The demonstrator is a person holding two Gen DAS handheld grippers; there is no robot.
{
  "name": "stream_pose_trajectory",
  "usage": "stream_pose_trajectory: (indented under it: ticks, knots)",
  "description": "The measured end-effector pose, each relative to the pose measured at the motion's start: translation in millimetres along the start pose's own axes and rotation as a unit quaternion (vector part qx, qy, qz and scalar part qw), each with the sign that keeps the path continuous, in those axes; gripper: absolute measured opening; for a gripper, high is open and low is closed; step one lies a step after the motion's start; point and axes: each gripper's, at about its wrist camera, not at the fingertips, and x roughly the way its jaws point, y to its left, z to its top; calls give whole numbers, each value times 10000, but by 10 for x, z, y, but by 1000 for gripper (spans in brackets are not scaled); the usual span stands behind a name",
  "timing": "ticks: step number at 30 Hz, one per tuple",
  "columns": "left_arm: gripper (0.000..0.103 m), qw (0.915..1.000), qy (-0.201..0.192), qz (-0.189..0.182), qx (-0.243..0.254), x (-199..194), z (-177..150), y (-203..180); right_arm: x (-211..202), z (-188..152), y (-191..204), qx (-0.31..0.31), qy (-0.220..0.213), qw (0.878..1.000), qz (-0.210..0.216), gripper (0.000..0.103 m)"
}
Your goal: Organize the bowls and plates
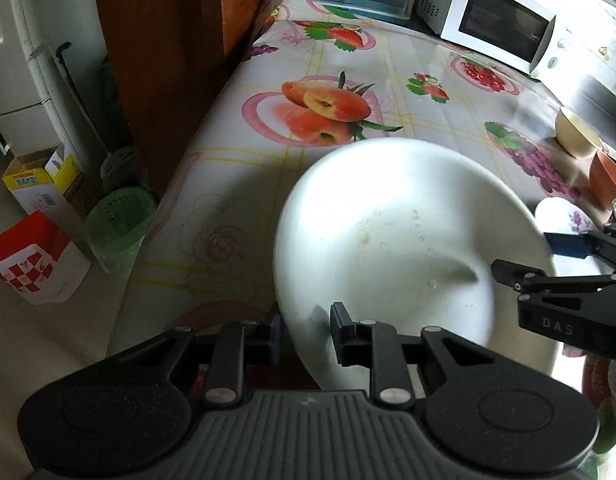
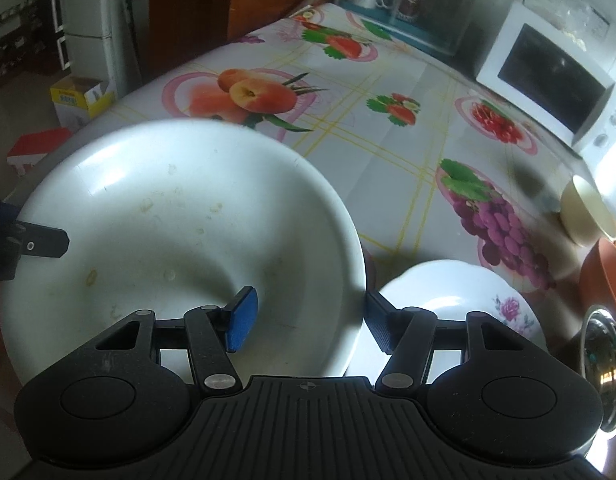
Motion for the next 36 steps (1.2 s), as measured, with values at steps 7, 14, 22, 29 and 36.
stream_pose_trajectory:
  ticks: [7,14,22,29,36]
  knots:
    - [49,9999,-107,83,-20,-71,-40,10,-233,-53,-110,134,-170,9997,147,62]
    - [53,9991,-395,-128,-69,-390,-91,-122,-621,-325,-448,286,-317,9990,101,65]
    - [53,9940,-529,-911,287,-698,-275,-677,-953,-916,-970,771,-290,9963,-243,67]
    - [53,9842,-333,-1554,784,-663,-466,-1333,-1127,-1460,-1365,1198,-219,9901,-704,67]
    - [53,9731,-8,-1994,1150,-494,-675,-1858,-1193,-1865,-1639,1628,-99,9820,-955,68]
